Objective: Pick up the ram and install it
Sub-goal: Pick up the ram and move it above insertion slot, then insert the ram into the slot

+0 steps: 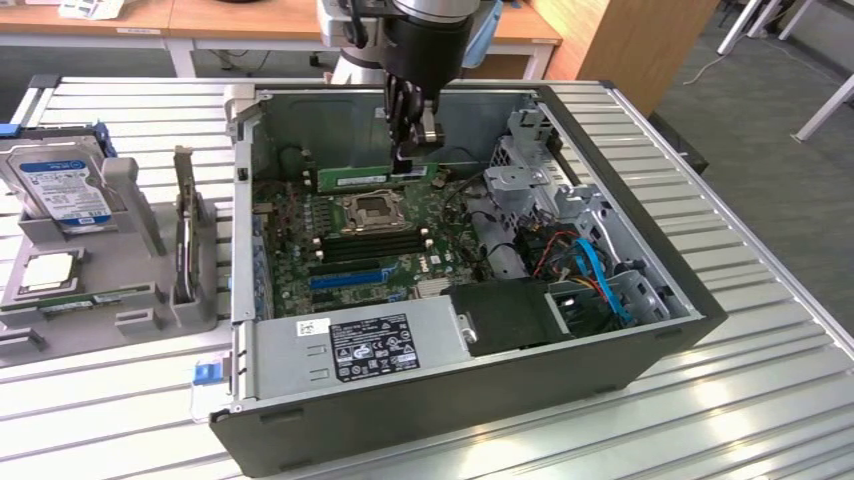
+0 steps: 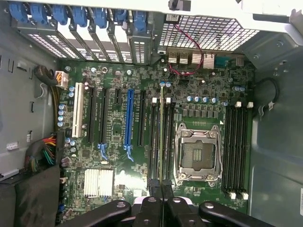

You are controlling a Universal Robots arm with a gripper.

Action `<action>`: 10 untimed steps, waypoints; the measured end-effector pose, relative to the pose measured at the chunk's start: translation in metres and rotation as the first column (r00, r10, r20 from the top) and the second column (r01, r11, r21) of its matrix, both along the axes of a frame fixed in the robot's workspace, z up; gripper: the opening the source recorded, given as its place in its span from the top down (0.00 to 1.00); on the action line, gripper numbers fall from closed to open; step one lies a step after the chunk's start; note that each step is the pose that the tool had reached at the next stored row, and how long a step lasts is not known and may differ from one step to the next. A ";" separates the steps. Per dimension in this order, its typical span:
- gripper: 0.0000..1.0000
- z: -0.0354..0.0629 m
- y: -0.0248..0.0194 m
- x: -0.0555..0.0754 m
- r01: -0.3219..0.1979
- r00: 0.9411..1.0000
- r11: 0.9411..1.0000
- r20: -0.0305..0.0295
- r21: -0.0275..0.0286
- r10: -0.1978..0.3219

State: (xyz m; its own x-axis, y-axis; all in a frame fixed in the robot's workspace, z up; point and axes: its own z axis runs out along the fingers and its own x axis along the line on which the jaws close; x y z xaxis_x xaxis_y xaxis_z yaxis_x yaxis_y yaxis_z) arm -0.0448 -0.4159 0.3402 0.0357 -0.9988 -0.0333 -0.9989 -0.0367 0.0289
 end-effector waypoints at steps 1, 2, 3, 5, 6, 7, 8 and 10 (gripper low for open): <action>0.89 0.0000 0.0000 0.000 0.000 1.000 1.000 0.000 0.000 0.000; 0.89 -0.0001 0.0000 0.000 0.000 1.000 1.000 0.000 0.000 0.000; 0.89 -0.0004 0.0000 0.000 0.000 1.000 1.000 0.000 0.000 0.000; 0.89 -0.0013 0.0000 0.000 0.000 1.000 1.000 0.000 0.000 0.000; 0.89 -0.0017 0.0000 0.000 0.000 1.000 1.000 0.000 0.000 0.000; 0.89 -0.0021 0.0000 0.000 0.000 1.000 1.000 0.000 0.000 0.000; 0.89 -0.0023 0.0000 0.000 0.000 1.000 1.000 0.000 0.000 0.000; 0.89 -0.0025 0.0000 0.000 0.000 1.000 1.000 0.000 0.000 0.000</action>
